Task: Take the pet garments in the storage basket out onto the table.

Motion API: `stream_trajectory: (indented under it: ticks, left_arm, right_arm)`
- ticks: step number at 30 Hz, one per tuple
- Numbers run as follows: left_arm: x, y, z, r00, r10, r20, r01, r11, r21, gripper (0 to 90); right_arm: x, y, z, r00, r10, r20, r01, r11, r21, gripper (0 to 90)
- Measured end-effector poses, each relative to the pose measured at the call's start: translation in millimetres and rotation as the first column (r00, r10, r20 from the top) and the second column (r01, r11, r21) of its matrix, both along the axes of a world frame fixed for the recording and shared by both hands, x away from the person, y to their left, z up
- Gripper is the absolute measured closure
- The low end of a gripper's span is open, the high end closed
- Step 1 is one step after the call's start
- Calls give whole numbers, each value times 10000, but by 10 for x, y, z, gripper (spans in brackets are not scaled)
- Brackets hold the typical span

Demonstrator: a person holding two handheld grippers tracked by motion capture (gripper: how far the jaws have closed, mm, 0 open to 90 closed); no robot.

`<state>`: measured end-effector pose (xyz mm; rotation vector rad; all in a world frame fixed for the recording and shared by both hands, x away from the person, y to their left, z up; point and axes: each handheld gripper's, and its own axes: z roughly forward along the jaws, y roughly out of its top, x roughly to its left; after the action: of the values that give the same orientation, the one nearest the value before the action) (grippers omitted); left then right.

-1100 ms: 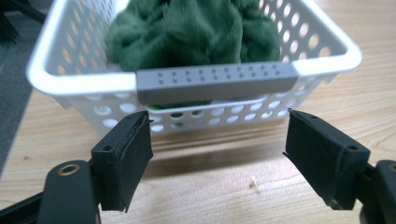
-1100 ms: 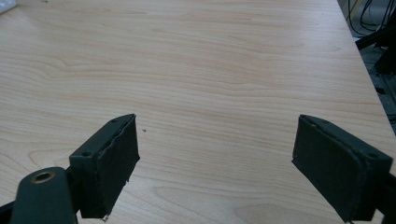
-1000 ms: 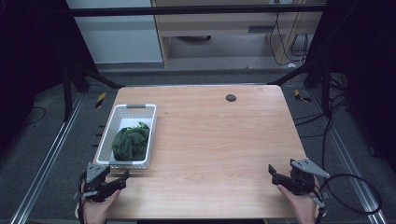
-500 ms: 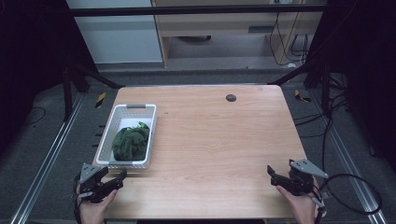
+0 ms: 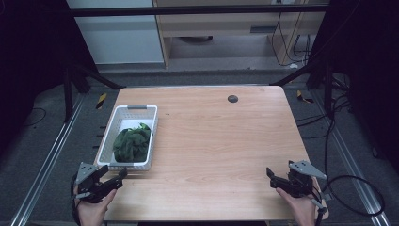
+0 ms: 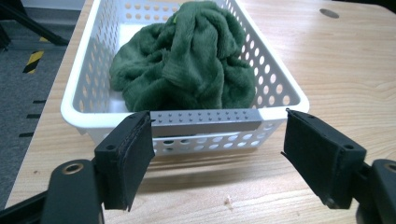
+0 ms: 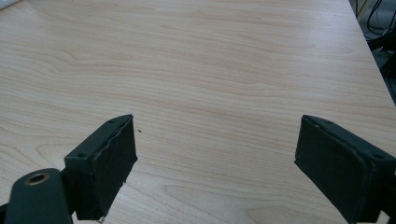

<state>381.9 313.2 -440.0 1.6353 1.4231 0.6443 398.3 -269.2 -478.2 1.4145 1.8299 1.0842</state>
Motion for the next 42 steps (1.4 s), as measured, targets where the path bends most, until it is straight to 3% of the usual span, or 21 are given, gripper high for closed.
stream_trajectory:
  ticks: [17,28,42]
  left_arm:
    - [71,-19,182,9983,-573,102,573,9983,-92,222]
    - [107,28,262,9987,-413,288,416,9991,-101,218]
    - [201,29,359,9977,-584,329,587,9982,-83,214]
  right_arm:
    - [12,24,-26,9999,132,-20,-132,9999,-48,124]
    - [13,19,-30,9999,140,-34,-140,9999,-19,124]
    - [21,29,-32,9996,272,6,-272,9996,-108,130]
